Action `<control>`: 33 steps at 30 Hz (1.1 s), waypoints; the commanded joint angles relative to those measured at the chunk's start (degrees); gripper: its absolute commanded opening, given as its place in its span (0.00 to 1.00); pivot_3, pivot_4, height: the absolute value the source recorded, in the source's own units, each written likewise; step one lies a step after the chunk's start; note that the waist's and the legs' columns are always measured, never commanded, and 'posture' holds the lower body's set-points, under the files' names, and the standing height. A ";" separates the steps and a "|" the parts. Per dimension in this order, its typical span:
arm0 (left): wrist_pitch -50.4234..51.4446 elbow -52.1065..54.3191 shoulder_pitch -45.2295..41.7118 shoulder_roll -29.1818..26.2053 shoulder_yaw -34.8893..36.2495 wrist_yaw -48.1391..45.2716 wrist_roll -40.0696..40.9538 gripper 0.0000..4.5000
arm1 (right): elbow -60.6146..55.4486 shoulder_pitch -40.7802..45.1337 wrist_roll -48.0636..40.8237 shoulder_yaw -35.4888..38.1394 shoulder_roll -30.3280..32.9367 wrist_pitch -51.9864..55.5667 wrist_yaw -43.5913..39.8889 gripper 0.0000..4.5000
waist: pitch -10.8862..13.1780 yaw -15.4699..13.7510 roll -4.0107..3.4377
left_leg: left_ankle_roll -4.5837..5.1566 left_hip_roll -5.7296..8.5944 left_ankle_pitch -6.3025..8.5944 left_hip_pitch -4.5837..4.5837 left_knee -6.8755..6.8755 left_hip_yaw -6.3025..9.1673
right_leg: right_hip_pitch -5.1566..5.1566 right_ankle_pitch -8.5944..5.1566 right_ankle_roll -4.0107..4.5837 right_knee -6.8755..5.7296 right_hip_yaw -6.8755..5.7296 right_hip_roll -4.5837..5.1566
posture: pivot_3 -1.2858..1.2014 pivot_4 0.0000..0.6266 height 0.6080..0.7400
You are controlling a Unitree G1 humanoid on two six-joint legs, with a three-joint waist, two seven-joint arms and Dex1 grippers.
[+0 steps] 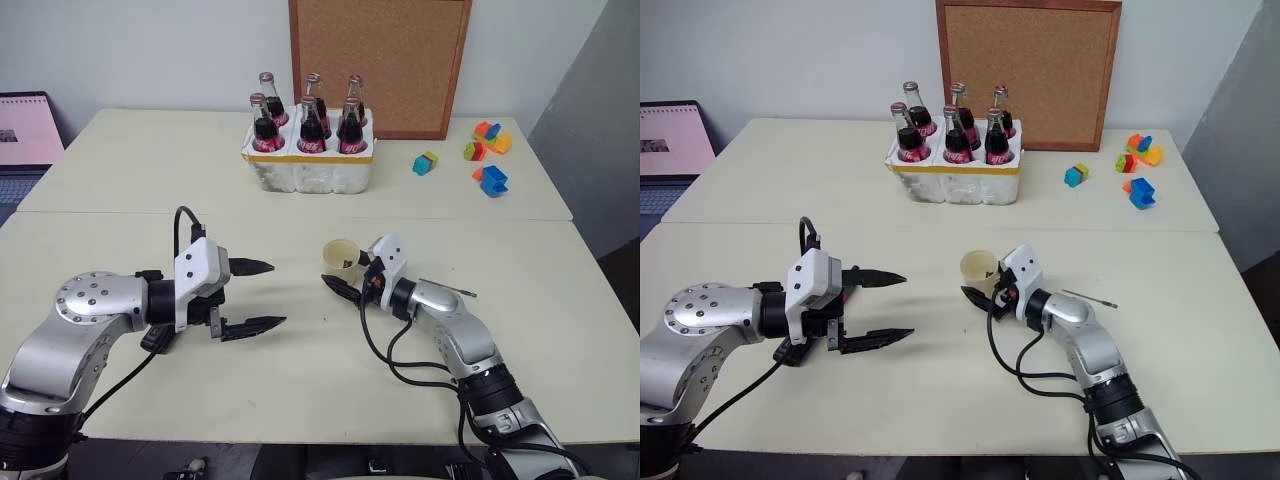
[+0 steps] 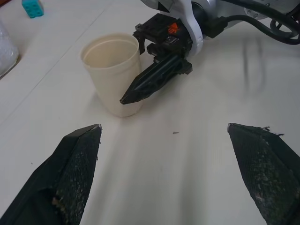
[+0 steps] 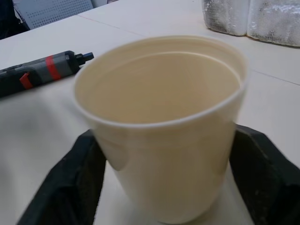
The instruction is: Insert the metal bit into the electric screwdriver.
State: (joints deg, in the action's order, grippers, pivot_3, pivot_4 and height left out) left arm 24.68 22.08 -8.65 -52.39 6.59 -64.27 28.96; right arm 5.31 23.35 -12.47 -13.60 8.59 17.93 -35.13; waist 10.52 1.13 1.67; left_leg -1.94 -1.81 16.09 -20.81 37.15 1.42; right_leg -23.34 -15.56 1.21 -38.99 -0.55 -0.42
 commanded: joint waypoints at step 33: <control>2.13 1.10 -17.77 15.06 -18.00 5.54 -3.28 1.00 | -3.54 -6.63 -0.76 31.24 16.49 -1.62 14.10 0.54 | 0.01 0.39 -0.04 | -0.01 0.15 0.00 -0.04 -0.03 -0.15 | 0.01 0.01 -0.05 -0.01 0.13 -0.07 | 0.52 0.24 1.00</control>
State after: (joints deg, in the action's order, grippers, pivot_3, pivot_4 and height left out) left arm 28.45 23.10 -24.60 -38.46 -9.89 -58.42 26.81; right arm 1.00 15.61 -12.83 14.79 24.07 17.76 -23.01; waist 10.52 1.52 1.63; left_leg -1.95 -1.65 16.09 -20.85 37.12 1.28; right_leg -23.31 -15.56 1.16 -39.02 -0.46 -0.50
